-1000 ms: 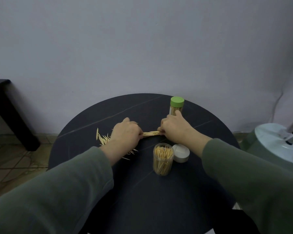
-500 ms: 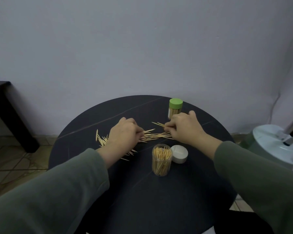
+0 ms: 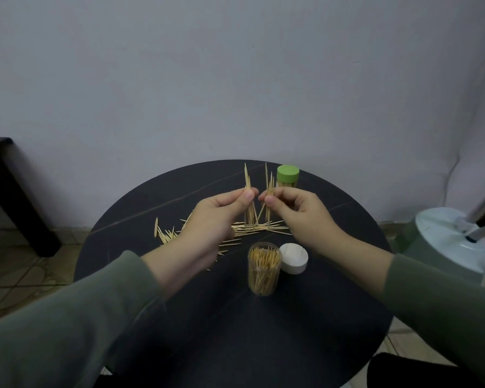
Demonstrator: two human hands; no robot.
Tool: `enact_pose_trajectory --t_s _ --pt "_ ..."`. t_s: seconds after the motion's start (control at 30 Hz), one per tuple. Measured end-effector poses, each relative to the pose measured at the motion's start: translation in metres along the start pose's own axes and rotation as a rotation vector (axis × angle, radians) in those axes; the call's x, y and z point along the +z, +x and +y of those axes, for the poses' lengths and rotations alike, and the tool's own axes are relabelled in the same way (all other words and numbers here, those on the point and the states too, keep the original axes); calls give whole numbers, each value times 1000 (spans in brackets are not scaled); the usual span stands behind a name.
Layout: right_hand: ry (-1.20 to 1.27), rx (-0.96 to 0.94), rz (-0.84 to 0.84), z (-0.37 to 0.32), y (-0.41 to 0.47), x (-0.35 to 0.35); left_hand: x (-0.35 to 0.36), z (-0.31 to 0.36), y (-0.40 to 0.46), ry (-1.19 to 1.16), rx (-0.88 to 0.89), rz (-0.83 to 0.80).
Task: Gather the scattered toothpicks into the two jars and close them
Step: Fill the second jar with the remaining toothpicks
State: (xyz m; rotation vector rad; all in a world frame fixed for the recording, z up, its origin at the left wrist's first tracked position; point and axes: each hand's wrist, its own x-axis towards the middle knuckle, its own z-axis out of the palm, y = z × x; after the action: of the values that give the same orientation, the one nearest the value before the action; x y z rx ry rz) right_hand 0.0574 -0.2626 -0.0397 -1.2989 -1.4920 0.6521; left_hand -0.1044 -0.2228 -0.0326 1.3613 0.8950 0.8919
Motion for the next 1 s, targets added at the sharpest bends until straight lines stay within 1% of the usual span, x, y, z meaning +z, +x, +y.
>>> enact_pose_trajectory --t_s 0.1,0.2,0.27,0.47,0.53,0.63,0.73,0.83,0.93,1.0 --pt "62 15 -31 -2 -11 5 0 -4 -5 -69 -62 -48" --pt "90 53 -20 -1 -20 9 2 -10 -11 -119 -105 -59" --pt "102 78 0 -1 -26 11 2 -17 -13 -127 -111 -54" --pt "41 69 75 -1 -37 7 1 -29 -20 -78 -126 -68" --pt "22 69 66 -2 -36 3 2 -30 -21 -84 -113 -87" --pt "-12 67 2 -5 -38 0 2 -32 -21 -80 -99 -108" --pt "-9 112 -31 -3 -40 3 1 -36 -21 -71 -102 -103" --pt "57 166 -25 2 -43 8 1 -40 -21 -90 -68 -120" --pt "45 191 -4 9 -45 13 0 -45 -21 -117 12 -109" --pt "74 221 -4 11 -48 16 -2 -47 -21 -104 30 -110"
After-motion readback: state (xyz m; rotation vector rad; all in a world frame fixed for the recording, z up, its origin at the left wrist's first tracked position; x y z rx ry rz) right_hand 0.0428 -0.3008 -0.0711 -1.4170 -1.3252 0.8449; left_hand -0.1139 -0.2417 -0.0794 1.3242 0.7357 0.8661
